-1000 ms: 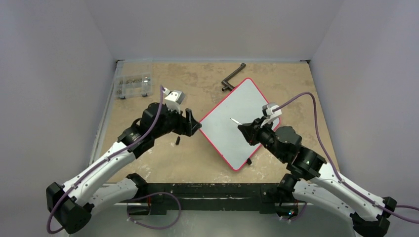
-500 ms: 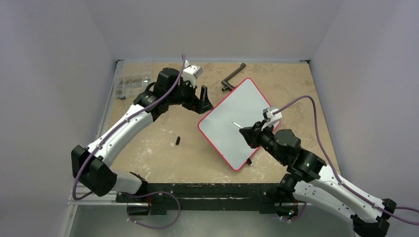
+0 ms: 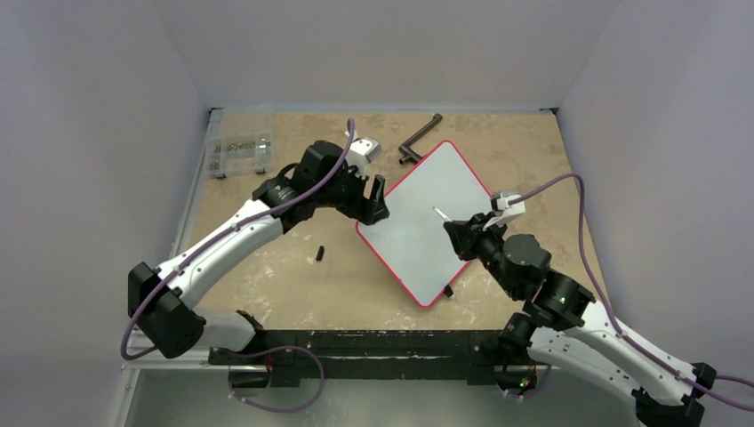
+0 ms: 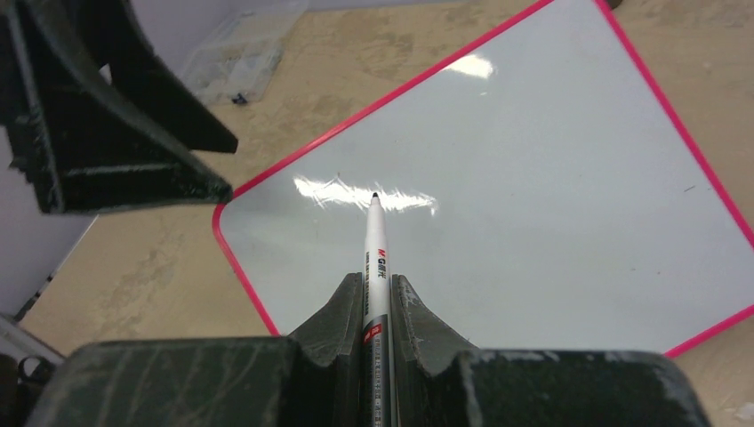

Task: Write a sentence on the whiteboard
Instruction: Adjust the whiteboard at the center of the board.

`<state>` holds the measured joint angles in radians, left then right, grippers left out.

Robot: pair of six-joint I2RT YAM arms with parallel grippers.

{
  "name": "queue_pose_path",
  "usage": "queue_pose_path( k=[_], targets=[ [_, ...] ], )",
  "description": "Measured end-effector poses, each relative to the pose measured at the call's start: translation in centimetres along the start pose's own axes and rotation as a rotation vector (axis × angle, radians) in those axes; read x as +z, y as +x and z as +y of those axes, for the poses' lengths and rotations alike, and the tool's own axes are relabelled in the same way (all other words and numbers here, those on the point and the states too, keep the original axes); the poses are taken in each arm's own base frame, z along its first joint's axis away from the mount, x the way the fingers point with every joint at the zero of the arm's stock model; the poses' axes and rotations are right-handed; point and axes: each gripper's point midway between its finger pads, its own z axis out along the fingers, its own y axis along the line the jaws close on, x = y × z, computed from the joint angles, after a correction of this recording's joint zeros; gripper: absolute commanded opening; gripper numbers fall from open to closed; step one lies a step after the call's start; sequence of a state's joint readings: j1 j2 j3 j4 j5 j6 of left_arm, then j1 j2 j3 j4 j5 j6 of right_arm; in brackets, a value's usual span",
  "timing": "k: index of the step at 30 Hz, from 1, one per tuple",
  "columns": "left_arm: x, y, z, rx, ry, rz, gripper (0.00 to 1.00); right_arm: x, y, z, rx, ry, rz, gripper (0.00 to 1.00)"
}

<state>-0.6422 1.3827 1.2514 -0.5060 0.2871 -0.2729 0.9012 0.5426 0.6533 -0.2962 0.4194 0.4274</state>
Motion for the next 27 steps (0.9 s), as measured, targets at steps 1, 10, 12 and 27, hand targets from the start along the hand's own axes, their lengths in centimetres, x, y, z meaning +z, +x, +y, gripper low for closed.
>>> queue_pose_path(
  k=[1, 10, 12, 27],
  targets=[
    [-0.4, 0.0, -0.7, 0.015, -0.009, -0.009, 0.73, -0.1, -0.7, -0.2, 0.005, 0.019, -0.020, 0.00],
    [-1.8, 0.9, -6.7, 0.164, 0.002, -0.062, 0.55, -1.3, -9.7, -1.1, 0.053, 0.164, -0.243, 0.00],
    [0.0, 2.6, -9.2, 0.234, 0.056, -0.012, 0.53, -1.6, -11.7, -0.9, 0.054, 0.178, -0.287, 0.00],
    [16.6, 11.8, -18.3, 0.390, 0.164, 0.288, 0.27, -5.1, -20.7, -0.1, 0.069, 0.190, -0.481, 0.00]
  ],
)
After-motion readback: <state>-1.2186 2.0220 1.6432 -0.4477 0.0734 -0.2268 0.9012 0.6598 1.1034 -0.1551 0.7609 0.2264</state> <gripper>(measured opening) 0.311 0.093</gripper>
